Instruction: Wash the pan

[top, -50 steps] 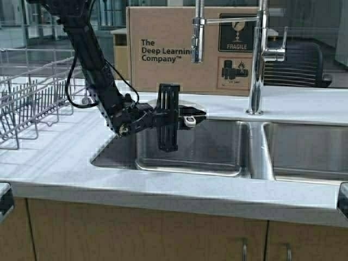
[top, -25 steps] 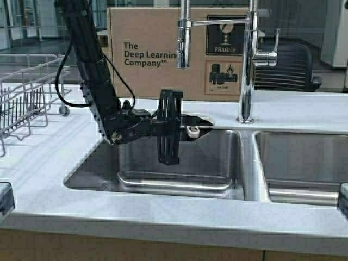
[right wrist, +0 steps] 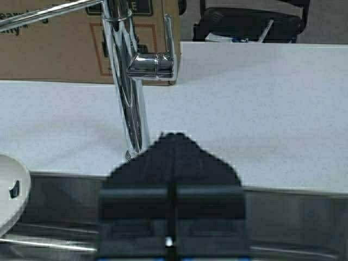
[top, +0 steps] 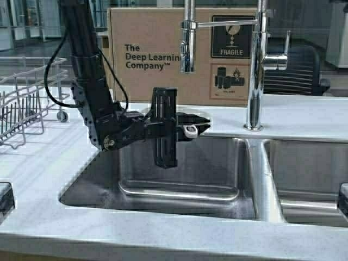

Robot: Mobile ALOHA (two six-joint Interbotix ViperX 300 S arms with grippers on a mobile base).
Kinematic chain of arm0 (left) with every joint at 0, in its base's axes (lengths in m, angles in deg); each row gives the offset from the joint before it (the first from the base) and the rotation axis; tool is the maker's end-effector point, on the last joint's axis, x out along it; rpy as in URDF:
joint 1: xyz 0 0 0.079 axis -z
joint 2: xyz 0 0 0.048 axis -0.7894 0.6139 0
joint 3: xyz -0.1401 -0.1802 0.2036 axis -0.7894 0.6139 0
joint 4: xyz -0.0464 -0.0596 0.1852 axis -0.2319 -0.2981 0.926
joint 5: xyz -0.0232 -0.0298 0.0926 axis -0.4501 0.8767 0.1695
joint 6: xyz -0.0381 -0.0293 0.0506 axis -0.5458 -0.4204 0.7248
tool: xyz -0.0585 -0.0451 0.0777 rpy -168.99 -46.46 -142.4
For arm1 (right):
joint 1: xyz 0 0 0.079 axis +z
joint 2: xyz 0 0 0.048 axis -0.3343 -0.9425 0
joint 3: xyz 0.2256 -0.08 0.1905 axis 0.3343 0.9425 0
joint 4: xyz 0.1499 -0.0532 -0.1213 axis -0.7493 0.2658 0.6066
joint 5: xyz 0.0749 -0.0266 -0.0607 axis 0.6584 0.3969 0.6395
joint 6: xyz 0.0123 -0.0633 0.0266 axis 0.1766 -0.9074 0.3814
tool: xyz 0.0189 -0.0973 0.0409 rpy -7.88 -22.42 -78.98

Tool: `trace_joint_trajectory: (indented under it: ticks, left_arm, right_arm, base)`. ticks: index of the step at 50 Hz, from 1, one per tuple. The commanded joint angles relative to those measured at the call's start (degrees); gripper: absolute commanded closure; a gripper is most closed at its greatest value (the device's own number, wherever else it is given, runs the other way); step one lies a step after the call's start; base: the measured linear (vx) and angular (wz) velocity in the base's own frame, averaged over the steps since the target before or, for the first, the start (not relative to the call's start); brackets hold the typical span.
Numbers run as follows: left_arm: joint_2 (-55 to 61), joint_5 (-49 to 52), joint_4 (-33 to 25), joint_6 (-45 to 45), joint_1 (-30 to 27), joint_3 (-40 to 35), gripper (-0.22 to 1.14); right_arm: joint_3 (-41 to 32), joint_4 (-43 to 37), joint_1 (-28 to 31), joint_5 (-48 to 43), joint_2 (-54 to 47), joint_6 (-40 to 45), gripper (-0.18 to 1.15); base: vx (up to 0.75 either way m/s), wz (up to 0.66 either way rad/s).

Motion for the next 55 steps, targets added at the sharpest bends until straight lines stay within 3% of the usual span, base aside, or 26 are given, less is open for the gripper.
trace_joint_trajectory:
  ticks: [1,10,14,18,24,26,32,55]
  left_arm:
    - [-3.4,-1.9,0.0,1.1,1.6,0.4,0.89]
    - [-3.6,-2.3,-0.2,1.1,2.7,0.8,0.89]
    - [-3.8,-2.3,-0.2,1.1,3.1,0.9,0.89]
    - [-3.8,-2.3,-0.3,1.1,3.1,1.1,0.89]
    - [-4.1,-2.4,-0.3,1.1,3.1,1.8,0.89]
    - [-4.2,-2.4,-0.3,1.2,3.2,2.0,0.89]
    - [-4.3,-2.5,-0.6,1.2,3.1,2.3,0.89]
    - [-4.0,-2.4,-1.0,1.1,3.2,1.8,0.89]
  right_arm:
    - [-1.4,0.1,0.1,-0.6,-1.8,0.0,0.89]
    - [-4.7,0.1,0.1,-1.1,-6.5,0.1,0.88]
    - [-7.7,0.1,0.1,-1.4,-11.0,0.0,0.77]
    - [-11.8,0.1,0.1,-1.0,-17.3,-0.1,0.51]
    - [-18.6,0.7,0.1,0.3,-26.8,0.0,-0.02]
    - [-20.8,1.4,0.1,0.8,-29.4,0.2,-0.12]
    - [-26.9,2.1,0.1,2.8,-35.6,0.4,-0.05]
    - [-41.3,2.5,-0.4,4.3,-49.3,-0.1,-0.06]
  base:
    - [0.1,0.08]
    - [0.07,0.06]
    - [0.05,0.04]
    - [0.05,0.03]
    - [0.03,0.02]
    - [0.02,0.01]
    - [0.01,0.01]
    - [0.0,0.0]
